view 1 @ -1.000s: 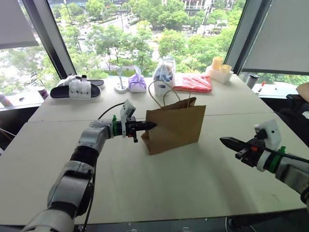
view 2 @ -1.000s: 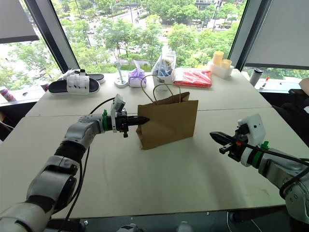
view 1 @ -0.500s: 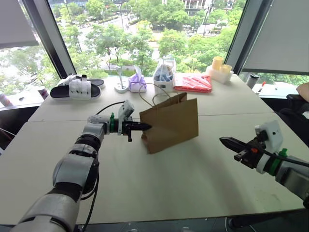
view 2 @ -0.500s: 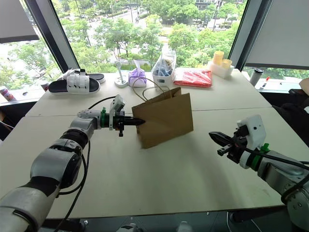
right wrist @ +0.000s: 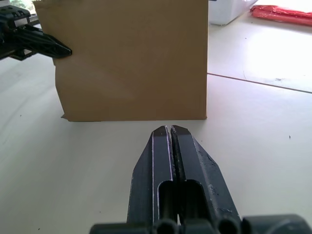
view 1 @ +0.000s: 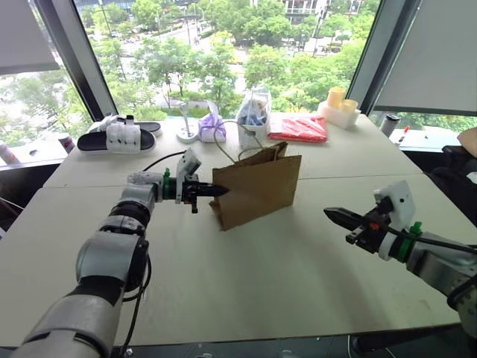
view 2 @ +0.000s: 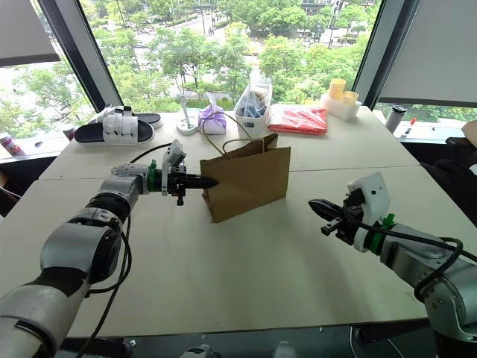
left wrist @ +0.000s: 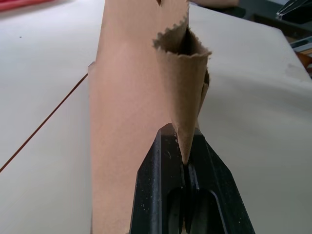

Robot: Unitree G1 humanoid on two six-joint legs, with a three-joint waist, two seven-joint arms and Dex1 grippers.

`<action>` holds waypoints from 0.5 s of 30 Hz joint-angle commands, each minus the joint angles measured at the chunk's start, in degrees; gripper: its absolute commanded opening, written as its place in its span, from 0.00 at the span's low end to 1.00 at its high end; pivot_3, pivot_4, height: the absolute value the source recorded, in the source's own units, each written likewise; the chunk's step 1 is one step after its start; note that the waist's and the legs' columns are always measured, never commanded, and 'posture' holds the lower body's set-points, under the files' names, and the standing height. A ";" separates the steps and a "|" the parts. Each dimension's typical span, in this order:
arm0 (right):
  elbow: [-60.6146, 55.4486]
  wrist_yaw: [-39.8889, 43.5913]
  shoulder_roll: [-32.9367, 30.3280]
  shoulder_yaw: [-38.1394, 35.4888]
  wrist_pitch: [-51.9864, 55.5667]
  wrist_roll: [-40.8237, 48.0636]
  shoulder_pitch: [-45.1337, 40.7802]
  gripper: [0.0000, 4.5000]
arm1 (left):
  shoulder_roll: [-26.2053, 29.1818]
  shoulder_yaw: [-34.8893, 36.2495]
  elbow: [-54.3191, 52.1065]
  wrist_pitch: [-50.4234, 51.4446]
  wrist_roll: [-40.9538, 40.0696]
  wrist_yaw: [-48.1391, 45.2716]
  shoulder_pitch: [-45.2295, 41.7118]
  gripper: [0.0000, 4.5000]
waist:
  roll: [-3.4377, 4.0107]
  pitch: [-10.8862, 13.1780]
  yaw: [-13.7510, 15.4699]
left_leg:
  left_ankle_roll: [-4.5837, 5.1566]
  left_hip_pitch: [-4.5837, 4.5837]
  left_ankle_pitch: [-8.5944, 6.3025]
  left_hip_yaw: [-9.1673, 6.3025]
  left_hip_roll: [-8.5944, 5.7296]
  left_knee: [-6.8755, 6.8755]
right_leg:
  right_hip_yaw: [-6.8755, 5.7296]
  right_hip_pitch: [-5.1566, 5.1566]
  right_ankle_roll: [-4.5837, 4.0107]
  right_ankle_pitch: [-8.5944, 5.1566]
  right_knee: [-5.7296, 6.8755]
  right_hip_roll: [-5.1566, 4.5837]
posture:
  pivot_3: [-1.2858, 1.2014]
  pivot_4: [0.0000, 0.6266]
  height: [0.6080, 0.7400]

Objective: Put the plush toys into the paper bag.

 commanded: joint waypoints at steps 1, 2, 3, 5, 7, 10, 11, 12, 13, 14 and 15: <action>-1.01 0.20 -1.13 -0.77 -1.18 -0.09 -0.71 0.00 | 1.00 2.24 -2.98 2.76 -2.05 -4.76 -2.16 0.00 | 0.00 0.00 -0.22 | 0.00 0.00 0.00 -0.01 0.00 0.00 | 0.00 0.00 0.00 0.00 0.00 0.00 | 0.52 0.24 1.00; -1.07 0.22 -1.14 -0.75 -1.17 -0.18 -0.69 0.00 | 1.07 2.32 -3.50 3.26 -2.13 -5.87 -2.09 0.00 | 0.00 0.00 -0.39 | 0.00 0.00 0.00 -0.01 0.00 0.00 | -0.01 0.00 0.00 0.00 0.01 0.00 | 0.52 0.24 1.00; -1.09 0.29 -1.13 -0.87 -1.13 -0.15 -0.66 0.00 | 1.15 2.16 -4.36 3.96 -2.46 -6.83 -1.88 0.00 | 0.00 0.00 -0.63 | 0.00 0.00 0.00 -0.02 0.00 0.00 | -0.01 0.00 0.00 0.00 0.01 0.00 | 0.52 0.24 1.00; -1.07 0.45 -1.30 -1.13 -1.11 -0.25 -0.55 0.00 | 1.57 0.68 -6.41 5.72 -3.66 -7.50 -1.12 0.00 | 0.00 0.00 -0.81 | 0.00 0.00 0.00 -0.03 0.00 0.00 | -0.01 0.00 0.00 0.00 0.02 0.00 | 0.52 0.24 1.00; -0.88 0.65 -1.60 -1.50 -1.16 -0.40 -0.37 0.00 | 2.12 -1.91 -8.67 7.33 -5.17 -7.56 0.19 0.00 | 0.00 0.00 -0.98 | 0.00 0.00 0.00 -0.05 0.01 -0.01 | -0.02 -0.01 0.01 0.00 0.03 0.01 | 0.52 0.24 1.00; -0.67 0.66 -1.82 -1.36 -1.32 -0.50 -0.48 0.00 | 2.67 -4.66 -10.04 8.05 -6.36 -7.56 1.74 0.00 | 0.01 0.00 -1.06 | 0.00 0.02 0.00 -0.05 0.02 -0.02 | -0.01 -0.01 0.00 0.00 0.05 0.01 | 0.52 0.24 1.00; -0.64 0.60 -1.85 -1.28 -1.35 -0.51 -0.56 0.00 | 2.81 -5.34 -10.19 8.15 -6.60 -7.56 2.09 0.00 | 0.01 0.00 -1.03 | 0.00 0.02 0.00 -0.05 0.02 -0.02 | -0.01 -0.01 0.01 0.00 0.05 0.01 | 0.52 0.24 1.00; -0.65 0.57 -1.87 -1.21 -1.38 -0.53 -0.58 0.00 | 2.85 -5.75 -9.75 6.99 -5.93 -7.56 2.59 0.00 | 0.01 0.00 -1.00 | 0.00 0.02 0.00 -0.05 0.02 -0.02 | 0.00 -0.01 0.00 0.00 0.05 0.01 | 0.52 0.24 1.00; -0.61 0.53 -1.84 -1.09 -1.40 -0.57 -0.70 0.00 | 2.89 -5.80 -9.06 5.78 -5.07 -7.56 2.88 0.00 | 0.01 0.00 -0.94 | 0.00 0.02 0.00 -0.04 0.02 -0.02 | 0.00 -0.01 0.00 0.00 0.05 0.01 | 0.52 0.24 1.00; -0.60 0.50 -1.80 -1.00 -1.44 -0.62 -0.75 0.00 | 2.96 -5.57 -8.22 4.05 -3.77 -7.56 3.21 0.00 | 0.01 0.00 -0.88 | 0.00 0.02 0.00 -0.04 0.02 -0.01 | -0.01 -0.01 0.00 0.00 0.05 0.01 | 0.52 0.24 1.00; -0.57 0.47 -1.77 -0.83 -1.49 -0.71 -0.85 0.00 | 3.04 -5.28 -7.39 2.59 -2.75 -7.06 3.48 0.00 | 0.01 0.00 -0.86 | 0.00 0.02 0.00 -0.04 0.02 0.00 | -0.01 -0.01 0.00 0.00 0.05 0.01 | 0.52 0.24 1.00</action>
